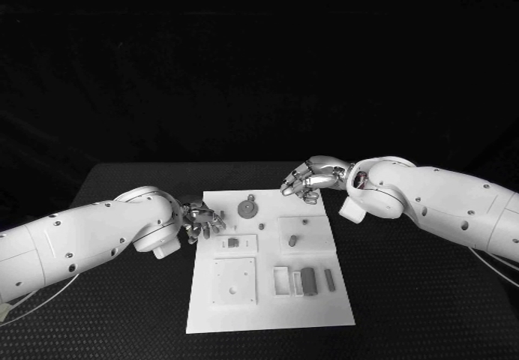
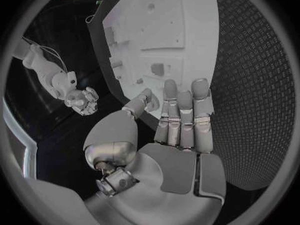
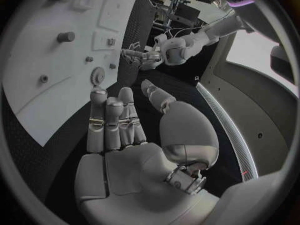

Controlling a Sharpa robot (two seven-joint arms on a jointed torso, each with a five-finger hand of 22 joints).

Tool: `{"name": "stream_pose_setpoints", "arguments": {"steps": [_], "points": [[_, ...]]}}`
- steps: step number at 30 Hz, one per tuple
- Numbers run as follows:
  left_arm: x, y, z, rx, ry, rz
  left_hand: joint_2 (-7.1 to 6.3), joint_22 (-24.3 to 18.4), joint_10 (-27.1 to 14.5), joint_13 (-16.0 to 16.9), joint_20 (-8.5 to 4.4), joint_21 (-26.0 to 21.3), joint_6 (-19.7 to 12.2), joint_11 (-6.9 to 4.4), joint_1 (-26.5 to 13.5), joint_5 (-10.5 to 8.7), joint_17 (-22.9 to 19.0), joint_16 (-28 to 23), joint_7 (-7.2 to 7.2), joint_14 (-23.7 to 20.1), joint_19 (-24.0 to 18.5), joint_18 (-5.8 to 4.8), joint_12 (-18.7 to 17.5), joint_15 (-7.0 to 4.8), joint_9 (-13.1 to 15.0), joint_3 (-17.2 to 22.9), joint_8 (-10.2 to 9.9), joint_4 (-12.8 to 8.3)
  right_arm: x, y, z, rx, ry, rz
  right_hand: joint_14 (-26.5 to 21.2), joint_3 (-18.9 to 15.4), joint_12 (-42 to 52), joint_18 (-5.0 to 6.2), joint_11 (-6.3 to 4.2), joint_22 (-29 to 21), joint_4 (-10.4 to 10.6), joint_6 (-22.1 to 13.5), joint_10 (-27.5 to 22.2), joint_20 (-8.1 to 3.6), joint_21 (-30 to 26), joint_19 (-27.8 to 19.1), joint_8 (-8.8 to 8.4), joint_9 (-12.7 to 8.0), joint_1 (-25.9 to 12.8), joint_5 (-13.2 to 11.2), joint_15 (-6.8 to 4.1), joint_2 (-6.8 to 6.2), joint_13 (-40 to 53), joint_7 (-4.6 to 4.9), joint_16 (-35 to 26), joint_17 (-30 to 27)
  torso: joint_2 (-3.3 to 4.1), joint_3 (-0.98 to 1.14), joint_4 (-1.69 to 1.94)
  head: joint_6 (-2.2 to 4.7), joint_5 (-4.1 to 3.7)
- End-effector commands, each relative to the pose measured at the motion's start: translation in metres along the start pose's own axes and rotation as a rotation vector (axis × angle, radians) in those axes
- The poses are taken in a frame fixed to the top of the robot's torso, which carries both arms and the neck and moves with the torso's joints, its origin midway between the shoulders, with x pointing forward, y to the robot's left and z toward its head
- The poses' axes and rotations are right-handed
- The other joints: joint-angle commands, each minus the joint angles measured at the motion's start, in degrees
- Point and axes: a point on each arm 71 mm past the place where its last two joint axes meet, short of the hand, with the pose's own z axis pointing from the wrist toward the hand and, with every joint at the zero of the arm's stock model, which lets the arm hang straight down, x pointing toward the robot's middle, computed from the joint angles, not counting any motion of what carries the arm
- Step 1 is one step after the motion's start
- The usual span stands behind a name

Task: Assemble the parts on the task board

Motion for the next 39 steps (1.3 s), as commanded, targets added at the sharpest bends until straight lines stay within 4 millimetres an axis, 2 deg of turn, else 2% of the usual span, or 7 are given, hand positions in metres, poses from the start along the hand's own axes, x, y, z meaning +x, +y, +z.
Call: {"name": "stream_pose_setpoints", "arguments": {"steps": [1, 10, 12, 23, 26, 30, 39], "points": [[-0.002, -0.008, -0.004, 0.130, -0.045, -0.068, -1.88, -1.42, -2.95, -1.55, 1.32, -2.80, -0.83, 1.18, 2.65, -0.04, -1.58, -2.51, 1.38, -2.66, -2.88, 2.44, -2.11, 1.37, -0.31, 0.77, -0.39, -0.07, -0.001, -0.001, 0.000, 0.014, -0.020, -0.068, 0.19, -0.01, 0.40, 2.49, 0.14, 1.10, -0.36, -0.84, -0.04, -0.34, -0.04, 0.05, -0.34, -0.06, 0.44, -0.22, 0.24, 0.05, -0.10, 0.68, -0.04, -0.08, 0.00, 0.00, -0.01, -0.03, 0.01], [-0.003, -0.009, -0.019, 0.344, -0.227, 0.120, -7.49, -5.20, -7.68, -5.79, 4.46, -8.97, -1.89, 3.79, 11.76, -0.60, -5.12, -7.69, 2.31, -7.32, -7.16, 2.02, -5.84, 4.62, -0.65, 1.32, -0.18, 0.34, -0.002, -0.001, -0.001, 0.008, -0.037, -0.078, 0.22, -0.06, 0.44, 2.49, 0.17, 1.09, -0.52, -0.99, -0.05, -0.32, -0.03, 0.07, -0.42, -0.09, 0.51, -0.22, 0.27, 0.01, -0.14, 0.71, -0.05, -0.10, -0.02, 0.01, 0.00, 0.00, 0.09], [-0.002, -0.007, -0.023, 0.411, -0.289, 0.181, -9.61, -6.43, -9.43, -6.64, 5.75, -11.01, -2.06, 4.69, 14.77, -0.82, -5.99, -9.58, 1.99, -9.04, -8.83, 1.96, -6.49, 5.92, -0.70, 1.80, -0.03, 0.39, -0.002, 0.000, -0.001, 0.006, -0.038, -0.081, 0.22, -0.06, 0.46, 2.49, 0.18, 1.09, -0.55, -1.01, -0.04, -0.32, -0.03, 0.08, -0.43, -0.09, 0.53, -0.22, 0.27, 0.01, -0.15, 0.72, -0.05, -0.11, -0.02, 0.02, -0.01, 0.04, 0.20], [0.010, -0.002, -0.033, 0.676, -0.461, 0.341, -12.56, -7.74, -11.71, -8.47, 8.69, -14.59, -2.36, 5.69, 19.69, -0.93, -6.63, -12.13, 2.04, -13.53, -12.50, 2.28, -6.32, 8.89, -1.17, 1.02, 0.00, 0.41, -0.003, -0.001, -0.002, 0.005, -0.044, -0.084, 0.26, -0.16, 0.51, 2.49, 0.21, 1.09, -0.60, -1.13, -0.02, -0.30, -0.02, 0.12, -0.48, -0.11, 0.47, -0.22, 0.30, -0.07, -0.19, 0.75, -0.06, -0.13, 0.03, -0.05, -0.04, 0.19, 0.44], [0.014, 0.000, -0.030, 0.700, -0.476, 0.367, -13.15, -6.31, -11.97, -8.42, 8.56, -13.38, -3.56, 5.72, 20.37, -0.94, -5.02, -9.91, 1.86, -13.39, -11.60, 2.74, -5.56, 8.64, -1.90, 0.26, -1.07, 0.79, -0.004, -0.002, -0.002, 0.006, -0.046, -0.085, 0.27, -0.17, 0.52, 2.49, 0.21, 1.08, -0.61, -1.16, -0.02, -0.30, -0.02, 0.13, -0.50, -0.12, 0.47, -0.22, 0.30, -0.08, -0.20, 0.76, -0.06, -0.13, 0.05, -0.06, -0.06, 0.16, 0.41], [0.021, 0.004, -0.026, 0.706, -0.487, 0.378, -13.61, -1.95, -12.44, -5.66, 7.40, -10.03, -2.87, 4.70, 21.49, -0.75, -1.05, -3.97, 1.69, -14.36, -10.73, 3.15, 0.15, 7.43, -2.82, -1.02, -1.44, 1.52, -0.004, -0.002, -0.002, 0.007, -0.046, -0.085, 0.27, -0.19, 0.53, 2.49, 0.22, 1.08, -0.62, -1.19, -0.02, -0.29, -0.03, 0.13, -0.51, -0.13, 0.46, -0.22, 0.31, -0.11, -0.21, 0.77, -0.06, -0.13, 0.06, -0.05, -0.07, 0.11, 0.41], [0.034, 0.004, -0.016, 0.682, -0.405, 0.394, -12.28, 3.93, -15.05, -0.68, 5.45, -5.88, -0.26, 3.31, 21.35, -0.11, 2.37, 3.81, 1.01, -14.64, -8.83, 3.08, 11.77, 5.31, -3.87, -1.47, -0.87, 2.53, -0.003, -0.002, -0.001, 0.004, -0.048, -0.087, 0.28, -0.22, 0.56, 2.49, 0.25, 1.07, -0.61, -1.26, -0.02, -0.28, -0.03, 0.15, -0.55, -0.14, 0.42, -0.22, 0.33, -0.14, -0.24, 0.79, -0.07, -0.15, 0.06, -0.07, -0.12, 0.06, 0.44]]}}
